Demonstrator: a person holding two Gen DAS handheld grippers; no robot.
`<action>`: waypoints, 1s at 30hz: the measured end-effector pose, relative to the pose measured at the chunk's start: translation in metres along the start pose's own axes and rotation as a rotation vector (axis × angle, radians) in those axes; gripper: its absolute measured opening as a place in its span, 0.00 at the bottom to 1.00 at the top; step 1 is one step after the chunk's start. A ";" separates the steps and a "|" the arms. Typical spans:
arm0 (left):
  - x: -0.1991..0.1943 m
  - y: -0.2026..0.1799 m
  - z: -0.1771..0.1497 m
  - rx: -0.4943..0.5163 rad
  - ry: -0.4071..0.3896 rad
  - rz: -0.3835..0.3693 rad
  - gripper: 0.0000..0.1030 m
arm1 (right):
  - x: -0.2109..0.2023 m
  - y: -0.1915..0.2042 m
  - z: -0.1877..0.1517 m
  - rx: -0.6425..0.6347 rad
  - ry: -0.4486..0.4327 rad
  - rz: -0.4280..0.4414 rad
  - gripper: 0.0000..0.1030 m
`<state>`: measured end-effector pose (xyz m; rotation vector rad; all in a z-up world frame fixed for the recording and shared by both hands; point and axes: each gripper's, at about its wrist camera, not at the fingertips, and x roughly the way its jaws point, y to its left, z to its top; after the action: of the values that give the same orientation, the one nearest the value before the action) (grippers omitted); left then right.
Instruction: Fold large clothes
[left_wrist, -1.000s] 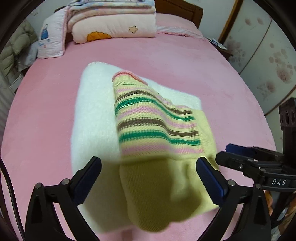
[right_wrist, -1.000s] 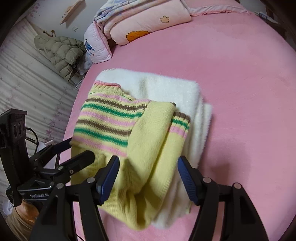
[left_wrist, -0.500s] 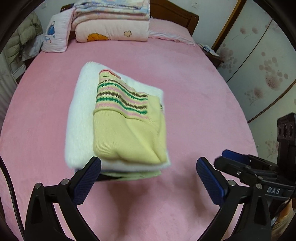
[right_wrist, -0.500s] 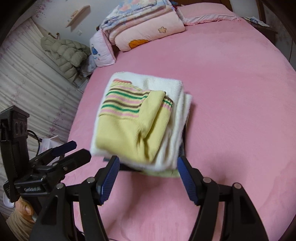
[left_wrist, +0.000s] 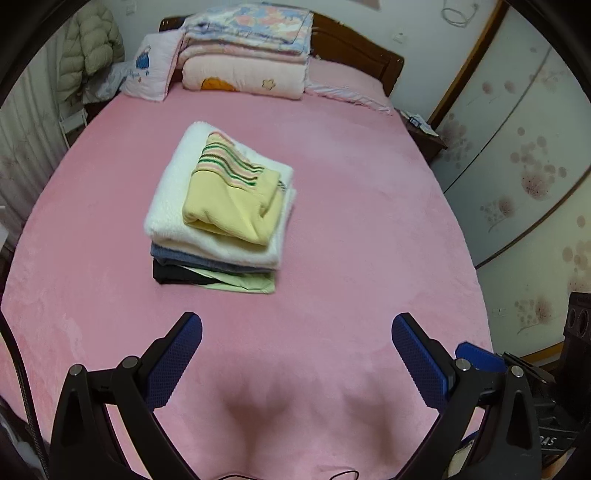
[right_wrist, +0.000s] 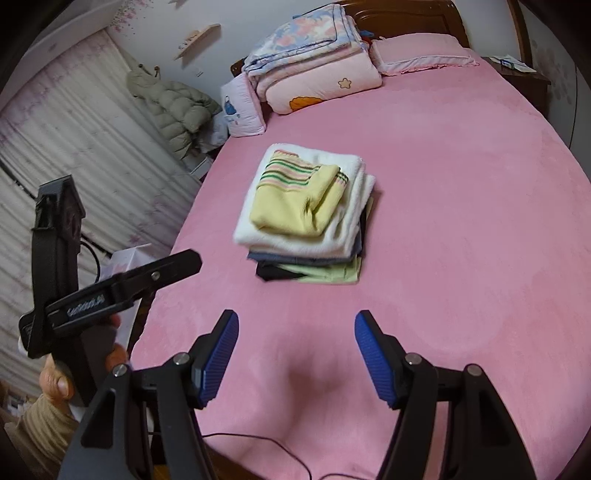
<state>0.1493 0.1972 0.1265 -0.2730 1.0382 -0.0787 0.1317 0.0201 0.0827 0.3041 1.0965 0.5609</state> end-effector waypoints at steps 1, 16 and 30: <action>-0.009 -0.011 -0.011 0.007 -0.011 0.011 0.99 | -0.009 -0.001 -0.006 -0.003 0.007 0.007 0.64; -0.060 -0.112 -0.121 0.043 -0.036 0.085 0.99 | -0.127 -0.035 -0.101 -0.067 -0.091 -0.214 0.64; -0.058 -0.151 -0.166 0.078 -0.054 0.197 0.99 | -0.146 -0.048 -0.131 -0.101 -0.180 -0.396 0.64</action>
<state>-0.0134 0.0322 0.1349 -0.1007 1.0007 0.0657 -0.0221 -0.1068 0.1115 0.0439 0.9193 0.2290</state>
